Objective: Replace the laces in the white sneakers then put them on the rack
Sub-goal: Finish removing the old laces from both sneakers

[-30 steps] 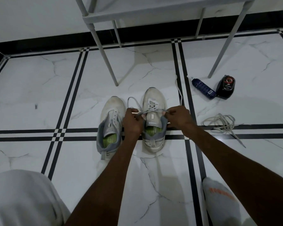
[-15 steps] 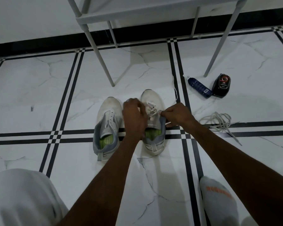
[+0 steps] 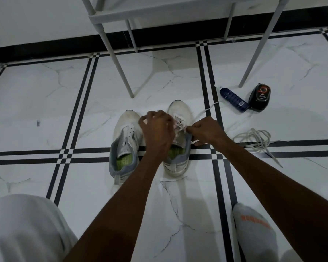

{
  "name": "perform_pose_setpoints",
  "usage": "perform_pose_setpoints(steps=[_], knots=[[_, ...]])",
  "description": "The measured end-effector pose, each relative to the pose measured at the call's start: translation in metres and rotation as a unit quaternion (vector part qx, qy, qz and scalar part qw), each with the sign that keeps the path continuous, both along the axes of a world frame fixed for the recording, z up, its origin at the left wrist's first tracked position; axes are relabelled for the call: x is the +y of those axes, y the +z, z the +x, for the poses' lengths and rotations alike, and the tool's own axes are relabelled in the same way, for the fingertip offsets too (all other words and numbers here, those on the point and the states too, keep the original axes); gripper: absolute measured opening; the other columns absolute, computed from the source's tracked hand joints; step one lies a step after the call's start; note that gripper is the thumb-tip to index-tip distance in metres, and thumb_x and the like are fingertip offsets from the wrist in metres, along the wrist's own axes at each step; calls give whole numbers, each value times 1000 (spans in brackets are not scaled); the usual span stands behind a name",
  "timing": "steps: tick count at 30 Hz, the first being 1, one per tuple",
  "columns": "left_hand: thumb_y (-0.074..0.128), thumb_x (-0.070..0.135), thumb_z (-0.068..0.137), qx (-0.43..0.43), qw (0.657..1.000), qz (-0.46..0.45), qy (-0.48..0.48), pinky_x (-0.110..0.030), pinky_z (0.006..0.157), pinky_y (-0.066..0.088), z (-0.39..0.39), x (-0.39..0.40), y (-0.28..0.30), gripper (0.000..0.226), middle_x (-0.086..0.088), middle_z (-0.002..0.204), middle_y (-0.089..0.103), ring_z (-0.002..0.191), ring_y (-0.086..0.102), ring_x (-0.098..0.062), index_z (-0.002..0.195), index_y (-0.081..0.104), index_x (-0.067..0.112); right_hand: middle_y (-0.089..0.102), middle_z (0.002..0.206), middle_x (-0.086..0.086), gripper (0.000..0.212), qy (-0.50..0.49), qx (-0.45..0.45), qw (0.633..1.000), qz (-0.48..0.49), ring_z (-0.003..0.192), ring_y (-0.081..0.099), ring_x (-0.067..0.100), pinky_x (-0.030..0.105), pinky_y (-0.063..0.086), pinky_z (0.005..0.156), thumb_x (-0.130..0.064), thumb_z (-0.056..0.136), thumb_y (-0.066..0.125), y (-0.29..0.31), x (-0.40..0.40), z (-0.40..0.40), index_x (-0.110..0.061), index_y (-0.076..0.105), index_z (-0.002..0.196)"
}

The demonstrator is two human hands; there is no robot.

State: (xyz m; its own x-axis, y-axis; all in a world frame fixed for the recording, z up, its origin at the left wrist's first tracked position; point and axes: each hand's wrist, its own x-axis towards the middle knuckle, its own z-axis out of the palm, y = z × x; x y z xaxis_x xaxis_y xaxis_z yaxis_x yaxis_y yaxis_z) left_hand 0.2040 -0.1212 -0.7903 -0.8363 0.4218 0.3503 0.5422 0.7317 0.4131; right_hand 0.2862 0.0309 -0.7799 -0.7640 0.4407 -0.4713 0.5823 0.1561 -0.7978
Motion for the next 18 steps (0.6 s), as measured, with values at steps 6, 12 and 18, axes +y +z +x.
perform_pose_setpoints(steps=[6,12,18], knots=[[63,22,84,-109,969,100,197,-41,83,41,-26,-20,15,35,-7,122,56,115,47,-30,119,56,17,74,79,20,31,11,19,999,41,71,74,27,43,63,66,-24,88,71,-3,1,1,6,75,83],[63,22,84,-50,988,-78,-123,-48,95,38,13,9,-14,20,0,126,56,123,39,-29,102,70,19,73,74,18,37,81,25,988,130,69,72,28,44,61,75,-30,91,67,-1,4,-2,2,76,76],[56,10,90,-72,993,45,83,-43,84,43,-14,4,2,14,-9,116,56,113,50,-30,101,65,11,73,74,15,32,86,18,982,167,68,71,28,47,61,72,-31,89,69,-2,9,-1,-2,78,77]])
